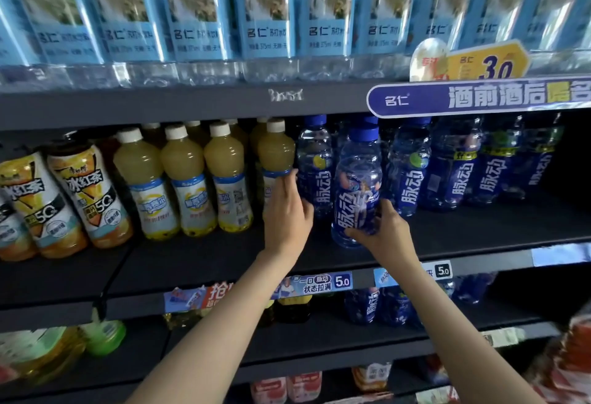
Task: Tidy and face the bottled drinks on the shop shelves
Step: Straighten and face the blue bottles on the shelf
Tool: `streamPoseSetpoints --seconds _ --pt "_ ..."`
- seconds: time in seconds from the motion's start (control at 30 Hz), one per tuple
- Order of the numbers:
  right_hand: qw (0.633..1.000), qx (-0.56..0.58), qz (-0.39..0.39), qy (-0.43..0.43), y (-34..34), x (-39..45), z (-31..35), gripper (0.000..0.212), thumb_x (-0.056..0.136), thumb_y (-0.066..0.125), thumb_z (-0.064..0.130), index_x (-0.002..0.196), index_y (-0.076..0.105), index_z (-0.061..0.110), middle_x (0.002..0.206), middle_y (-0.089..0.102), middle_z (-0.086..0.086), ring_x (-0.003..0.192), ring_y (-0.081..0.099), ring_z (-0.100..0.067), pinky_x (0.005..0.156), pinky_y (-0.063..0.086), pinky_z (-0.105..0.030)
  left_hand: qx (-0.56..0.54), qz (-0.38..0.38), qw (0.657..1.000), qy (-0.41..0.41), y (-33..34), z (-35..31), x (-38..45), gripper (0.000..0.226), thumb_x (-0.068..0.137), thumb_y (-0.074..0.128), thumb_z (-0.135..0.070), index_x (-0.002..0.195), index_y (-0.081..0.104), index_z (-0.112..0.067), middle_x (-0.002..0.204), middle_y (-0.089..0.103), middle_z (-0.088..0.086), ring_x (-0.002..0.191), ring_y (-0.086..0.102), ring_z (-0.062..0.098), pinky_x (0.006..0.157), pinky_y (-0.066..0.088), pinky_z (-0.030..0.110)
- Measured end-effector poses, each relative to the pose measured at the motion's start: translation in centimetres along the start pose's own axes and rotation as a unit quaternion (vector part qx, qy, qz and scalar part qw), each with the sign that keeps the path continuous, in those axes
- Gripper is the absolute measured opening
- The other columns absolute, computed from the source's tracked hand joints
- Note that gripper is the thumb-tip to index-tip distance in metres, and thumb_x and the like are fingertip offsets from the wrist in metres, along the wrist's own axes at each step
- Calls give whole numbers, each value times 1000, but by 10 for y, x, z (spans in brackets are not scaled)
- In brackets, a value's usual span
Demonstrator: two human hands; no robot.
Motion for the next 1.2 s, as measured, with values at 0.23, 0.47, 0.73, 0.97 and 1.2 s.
streamPoseSetpoints --seconds 0.23,0.47,0.73,0.97,1.2 --pt "1000 -17 9 -22 35 2 32 64 78 77 27 125 42 0 116 57 -16 106 55 -32 75 41 -33 -33 52 983 -176 -18 31 13 75 86 65 -24 142 23 1 143 35 17 131 38 29 105 33 32" --pt "1000 -19 -5 20 61 14 53 56 85 69 24 126 39 1 130 49 -17 118 49 -33 89 43 -41 -29 118 972 -201 -12 38 24 55 90 60 -24 133 34 -2 136 45 14 124 46 28 96 38 35" --pt "997 -44 -25 61 71 22 55 50 89 65 27 124 40 1 130 46 -16 118 51 -35 86 45 -44 -16 101 980 -168 -8 46 20 40 91 58 -25 120 42 -2 123 50 14 114 52 27 88 41 31" --pt "998 -35 -6 56 66 23 54 50 88 65 27 122 39 1 129 45 -17 116 51 -36 85 44 -43 -21 109 983 -146 -18 48 10 47 91 58 -27 124 41 0 127 49 15 118 49 27 92 39 29" --pt "977 113 -120 -137 69 -12 70 49 84 68 7 125 42 -1 121 47 -16 112 51 -30 81 36 -16 -56 109 980 -158 -49 75 -24 53 87 62 -13 135 40 -8 129 54 8 120 52 21 96 41 26"
Point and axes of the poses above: each hand's wrist, its own x-axis towards the middle knuckle, its own y-axis out of the palm, z = x × y, the point moved 2 cm from there along x, towards the middle knuckle
